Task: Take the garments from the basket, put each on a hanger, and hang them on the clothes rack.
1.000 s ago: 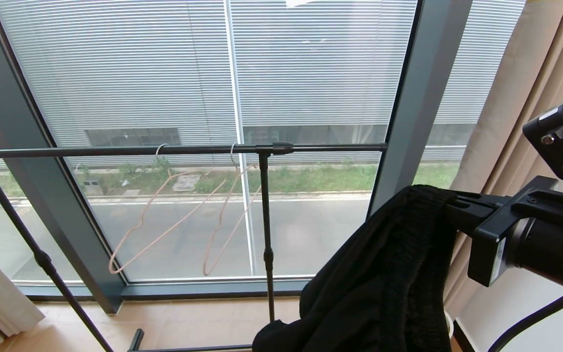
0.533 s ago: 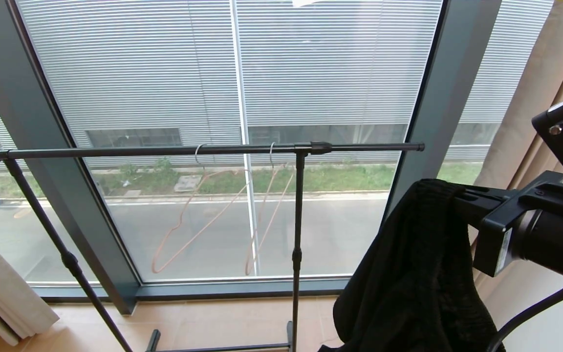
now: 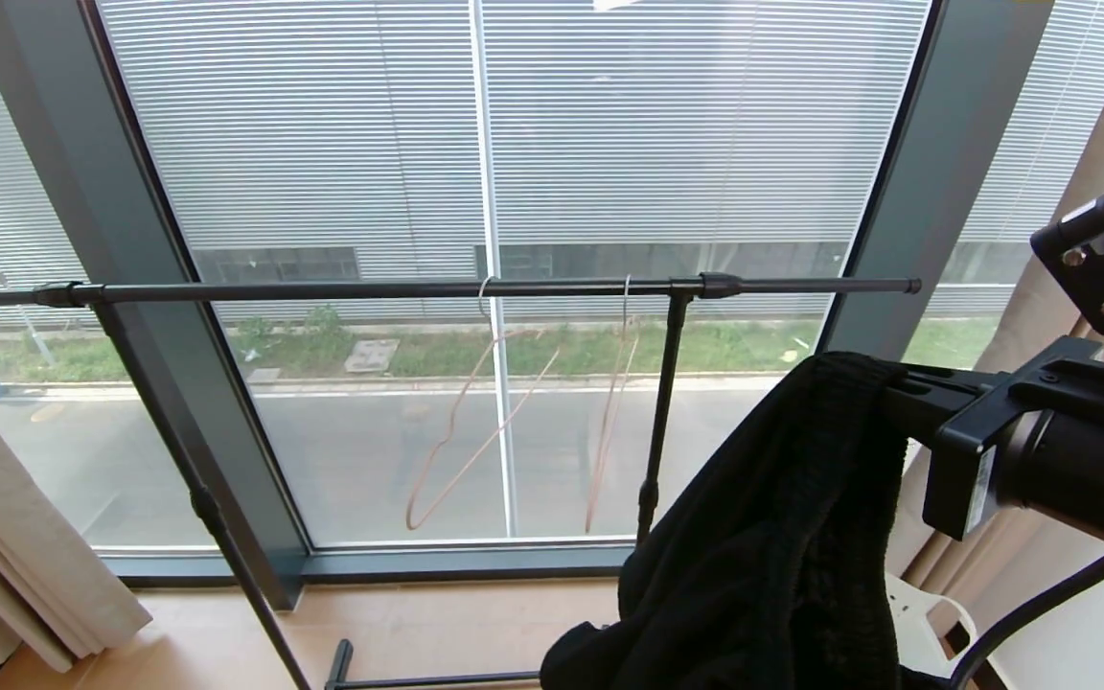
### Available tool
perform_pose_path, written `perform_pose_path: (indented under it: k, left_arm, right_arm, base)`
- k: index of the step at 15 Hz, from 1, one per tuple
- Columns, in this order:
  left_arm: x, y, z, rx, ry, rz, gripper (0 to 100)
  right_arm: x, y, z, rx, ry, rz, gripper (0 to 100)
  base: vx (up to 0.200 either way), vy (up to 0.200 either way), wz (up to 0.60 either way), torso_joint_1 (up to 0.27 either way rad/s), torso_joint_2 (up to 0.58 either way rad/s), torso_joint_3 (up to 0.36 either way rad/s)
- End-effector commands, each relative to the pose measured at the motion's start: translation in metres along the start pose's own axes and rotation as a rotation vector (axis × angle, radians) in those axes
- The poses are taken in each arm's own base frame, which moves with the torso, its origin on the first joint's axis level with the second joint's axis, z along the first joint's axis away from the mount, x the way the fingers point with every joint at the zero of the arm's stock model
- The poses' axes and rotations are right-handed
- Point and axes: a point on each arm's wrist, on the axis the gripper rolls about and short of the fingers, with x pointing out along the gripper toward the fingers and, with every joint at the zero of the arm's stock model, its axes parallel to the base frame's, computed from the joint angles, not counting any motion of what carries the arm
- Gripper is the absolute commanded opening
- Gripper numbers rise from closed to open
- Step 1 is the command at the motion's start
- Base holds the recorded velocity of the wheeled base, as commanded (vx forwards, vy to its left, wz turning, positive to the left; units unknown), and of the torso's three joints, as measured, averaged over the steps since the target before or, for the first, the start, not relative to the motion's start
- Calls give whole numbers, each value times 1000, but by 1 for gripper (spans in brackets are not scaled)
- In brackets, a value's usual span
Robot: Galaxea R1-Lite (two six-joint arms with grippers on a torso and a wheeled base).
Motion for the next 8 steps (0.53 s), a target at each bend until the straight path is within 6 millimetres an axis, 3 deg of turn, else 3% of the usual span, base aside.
perform_pose_path:
  k: [1, 4, 7, 8]
  left_arm:
    - [0, 0, 0, 0, 1, 1, 100]
    - [0, 0, 0, 0, 1, 1, 100]
    - [0, 0, 0, 0, 2, -1, 100]
    - [0, 0, 0, -2, 2, 1, 100]
  right_arm:
    - [0, 0, 0, 0, -2, 1, 0]
    - [0, -1, 0, 2, -2, -5, 0]
    - [1, -2, 1, 3, -2, -11, 0]
    - [2, -3, 1, 6, -1, -17, 0]
  base:
    - [-200, 0, 0, 2, 2, 2]
    - [-200, 0, 0, -4, -5, -1]
    - [-200, 200, 0, 1, 4, 2]
    - [-200, 0, 0, -2, -2, 2]
